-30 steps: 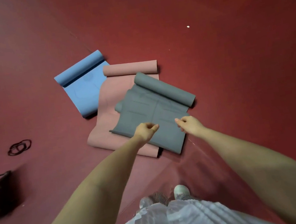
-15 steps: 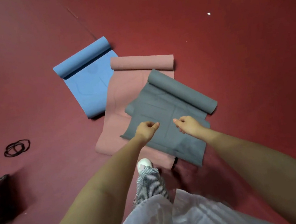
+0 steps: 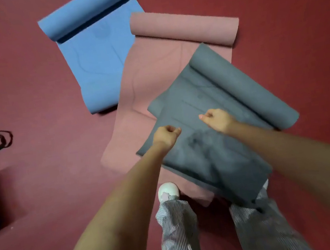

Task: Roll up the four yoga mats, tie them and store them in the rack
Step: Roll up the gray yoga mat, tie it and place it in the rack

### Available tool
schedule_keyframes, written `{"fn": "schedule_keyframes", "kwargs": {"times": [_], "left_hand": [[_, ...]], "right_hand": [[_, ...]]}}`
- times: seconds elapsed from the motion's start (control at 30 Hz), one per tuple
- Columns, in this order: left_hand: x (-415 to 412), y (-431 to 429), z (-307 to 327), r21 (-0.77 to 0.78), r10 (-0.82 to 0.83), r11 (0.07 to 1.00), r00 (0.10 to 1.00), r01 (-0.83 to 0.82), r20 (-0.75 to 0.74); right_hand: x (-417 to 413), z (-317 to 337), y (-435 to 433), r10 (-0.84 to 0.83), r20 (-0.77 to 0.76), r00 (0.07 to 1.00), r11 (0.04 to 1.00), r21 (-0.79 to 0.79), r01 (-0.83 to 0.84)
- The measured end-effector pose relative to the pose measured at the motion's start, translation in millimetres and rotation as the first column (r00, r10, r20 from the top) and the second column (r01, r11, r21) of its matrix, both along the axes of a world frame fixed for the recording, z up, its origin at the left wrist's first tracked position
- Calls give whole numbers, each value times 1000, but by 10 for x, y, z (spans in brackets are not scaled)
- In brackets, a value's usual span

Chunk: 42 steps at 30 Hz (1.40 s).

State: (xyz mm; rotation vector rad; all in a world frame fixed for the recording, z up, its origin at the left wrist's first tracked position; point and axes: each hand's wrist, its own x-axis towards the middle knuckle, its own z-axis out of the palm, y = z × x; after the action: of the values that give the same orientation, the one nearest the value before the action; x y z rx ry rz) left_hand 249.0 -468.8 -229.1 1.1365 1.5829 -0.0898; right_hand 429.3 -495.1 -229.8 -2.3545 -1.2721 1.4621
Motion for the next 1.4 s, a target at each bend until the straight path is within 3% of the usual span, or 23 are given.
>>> {"fn": "schedule_keyframes", "kwargs": {"times": [0.17, 0.33, 0.4, 0.47, 0.53, 0.6, 0.73, 0.9, 1.17, 1.4], "left_hand": [[223, 565, -1500, 29, 86, 996, 995, -85, -45], [192, 875, -2903, 121, 269, 958, 962, -261, -56], [145, 962, -3230, 211, 208, 963, 958, -165, -198], [79, 1077, -3551, 304, 151, 951, 935, -50, -321], [3, 1152, -3780, 267, 271, 935, 956, -234, -113], [-36, 1151, -3888, 151, 450, 872, 883, -466, 129], [-12, 1144, -3721, 47, 527, 833, 817, -551, 235], [68, 1049, -3125, -9, 652, 744, 722, -668, 231], [137, 841, -1728, -90, 553, 829, 785, -552, 279], [83, 438, -266, -138, 418, 909, 855, -394, 306]], "right_hand": [[396, -1436, 444, 39, 91, 995, 999, -30, -36], [457, -2594, 673, 60, 277, 959, 998, -11, -60], [493, -2927, 726, 25, 345, 938, 999, 12, -31], [603, -3273, 818, -144, 325, 935, 989, 63, 131], [718, -3496, 876, -238, 295, 926, 971, 45, 236], [796, -3594, 877, -188, 334, 924, 980, 2, 199], [799, -3465, 826, -159, 354, 922, 987, 26, 161], [697, -2863, 606, -196, 343, 919, 981, 61, 187], [664, -1254, 110, -366, 380, 850, 926, 55, 374], [397, 202, -754, -531, 319, 785, 835, 42, 548]]}}
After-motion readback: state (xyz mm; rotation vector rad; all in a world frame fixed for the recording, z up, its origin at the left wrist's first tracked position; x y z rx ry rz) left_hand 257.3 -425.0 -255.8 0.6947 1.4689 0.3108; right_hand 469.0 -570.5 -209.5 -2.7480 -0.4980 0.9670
